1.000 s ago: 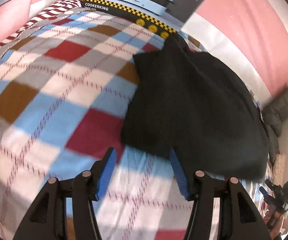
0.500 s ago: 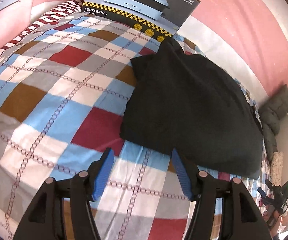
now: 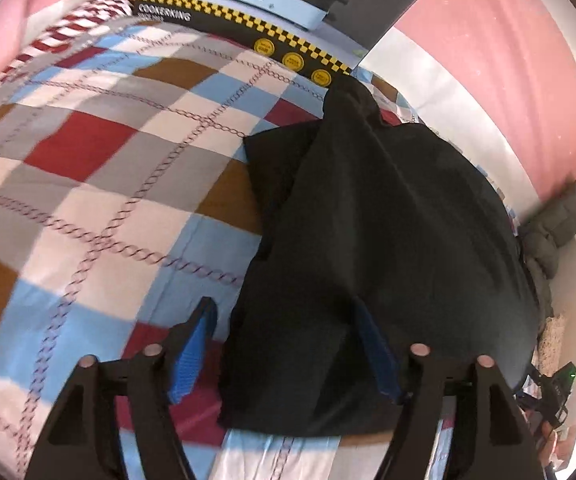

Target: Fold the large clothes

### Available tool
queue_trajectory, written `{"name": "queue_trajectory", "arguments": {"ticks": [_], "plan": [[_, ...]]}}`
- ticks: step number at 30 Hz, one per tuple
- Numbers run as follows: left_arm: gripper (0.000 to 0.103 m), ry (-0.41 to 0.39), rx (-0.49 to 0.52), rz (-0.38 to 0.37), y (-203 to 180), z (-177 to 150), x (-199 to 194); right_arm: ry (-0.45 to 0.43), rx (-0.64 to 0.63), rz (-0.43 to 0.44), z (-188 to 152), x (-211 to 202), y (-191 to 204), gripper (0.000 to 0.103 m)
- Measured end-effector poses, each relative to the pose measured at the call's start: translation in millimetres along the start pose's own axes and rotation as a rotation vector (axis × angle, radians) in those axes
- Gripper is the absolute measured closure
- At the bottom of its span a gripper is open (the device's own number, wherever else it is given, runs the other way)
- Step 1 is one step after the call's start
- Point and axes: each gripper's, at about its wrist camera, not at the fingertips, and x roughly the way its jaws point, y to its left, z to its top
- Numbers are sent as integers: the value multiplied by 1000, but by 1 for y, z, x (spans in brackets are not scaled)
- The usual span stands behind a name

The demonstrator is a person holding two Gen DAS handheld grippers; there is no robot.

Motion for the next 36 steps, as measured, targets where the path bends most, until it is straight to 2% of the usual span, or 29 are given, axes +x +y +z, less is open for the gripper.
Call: {"name": "queue_trajectory", "arguments": {"ticks": [1, 3, 5, 8, 13, 14, 16, 18, 19, 21, 23, 26, 31, 36], "plan": [[21, 4, -9, -17, 1, 2, 6, 5, 4, 15, 2, 4, 0, 21], [14, 13, -33, -57, 3, 4, 17, 10, 11, 35, 7, 15, -1, 12], [5, 33, -75, -106, 8, 5, 31, 18, 28, 60, 11, 24, -4, 10], [1, 2, -88, -135, 7, 6, 39, 19, 68, 97, 17, 36, -8, 7], [1, -26, -30, -114, -7, 2, 46, 34, 49, 92, 23, 47, -3, 6], [3, -21, -25, -112, -9, 0, 46, 44, 49, 92, 24, 47, -2, 7], [11, -16, -17, -106, -12, -3, 46, 60, 46, 100, 23, 44, 0, 16], [17, -16, -4, -83, -17, -4, 44, 63, 40, 103, 21, 41, 4, 32], [21, -15, 5, -66, -19, -6, 43, 67, 35, 96, 21, 42, 5, 35], [33, -6, 20, -37, -28, -5, 43, 77, 32, 73, 23, 46, 10, 44], [52, -1, 53, 3, -42, -3, 37, 84, 25, 51, 26, 45, 17, 53], [68, -7, 102, 54, -58, -1, 20, 77, -7, 26, 28, 30, 34, 63], [71, -13, 139, 58, -72, -9, -25, 70, -41, 26, 19, -5, 54, 65], [71, 8, 146, 22, -55, -58, -77, 92, -50, 36, -26, -55, 54, 65]]}}
